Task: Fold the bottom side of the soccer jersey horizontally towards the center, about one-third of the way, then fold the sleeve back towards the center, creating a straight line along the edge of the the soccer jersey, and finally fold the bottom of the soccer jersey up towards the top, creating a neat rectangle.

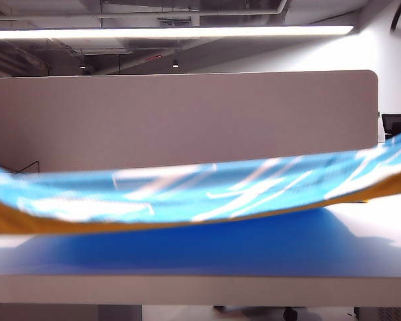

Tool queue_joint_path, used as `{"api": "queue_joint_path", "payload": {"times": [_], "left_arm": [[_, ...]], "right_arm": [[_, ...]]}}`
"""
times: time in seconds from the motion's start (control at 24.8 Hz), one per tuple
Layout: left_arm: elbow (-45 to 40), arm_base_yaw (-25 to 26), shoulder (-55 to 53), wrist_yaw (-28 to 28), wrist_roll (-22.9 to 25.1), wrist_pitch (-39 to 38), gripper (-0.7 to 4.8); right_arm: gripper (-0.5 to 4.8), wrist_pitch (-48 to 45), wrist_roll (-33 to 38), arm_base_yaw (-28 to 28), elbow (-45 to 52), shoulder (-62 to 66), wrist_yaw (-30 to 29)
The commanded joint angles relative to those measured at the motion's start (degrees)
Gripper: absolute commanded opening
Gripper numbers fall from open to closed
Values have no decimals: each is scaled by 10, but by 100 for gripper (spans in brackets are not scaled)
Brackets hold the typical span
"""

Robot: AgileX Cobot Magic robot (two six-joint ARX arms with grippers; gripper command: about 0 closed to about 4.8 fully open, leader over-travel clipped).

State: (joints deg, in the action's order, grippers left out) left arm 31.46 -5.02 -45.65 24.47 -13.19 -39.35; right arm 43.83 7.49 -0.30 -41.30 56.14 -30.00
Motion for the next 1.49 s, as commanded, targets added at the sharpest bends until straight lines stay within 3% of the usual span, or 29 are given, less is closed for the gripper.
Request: {"api": "queue_joint_path", "payload": {"times": [0.04,0.16,0.24,0.32,0.52,0.6,0.85,1.21,1.25,1.33,1.41,1.49], "left_arm": [[2,1,102,15,-47,-85,-6],[2,1,193,33,-76,-141,-6],[11,1,277,69,-134,-177,-6],[14,1,345,66,-184,-184,-6],[11,1,349,37,-185,-161,-6],[11,2,282,31,-185,-37,-6],[19,2,44,22,-186,238,-6],[151,2,-329,12,-154,435,-6],[193,6,-393,10,-135,450,-5],[223,14,-435,12,-121,450,25],[247,29,-469,12,-108,445,177],[251,53,-478,12,-107,443,248]], "right_arm": [[-3,97,0,2,-1,-75,1],[-3,160,0,2,-1,-151,1],[-3,199,16,1,-1,-228,5],[-3,211,56,1,-1,-297,5],[-3,175,78,1,-1,-320,10],[-3,80,77,1,-1,-254,20],[-3,-150,83,0,-14,-37,18],[-1,-296,83,-6,-173,303,0],[26,-311,76,-6,-212,353,-7],[204,-311,50,-10,-252,397,-17],[363,-297,39,-19,-288,426,-13],[378,-282,38,-36,-310,437,-2]]}}
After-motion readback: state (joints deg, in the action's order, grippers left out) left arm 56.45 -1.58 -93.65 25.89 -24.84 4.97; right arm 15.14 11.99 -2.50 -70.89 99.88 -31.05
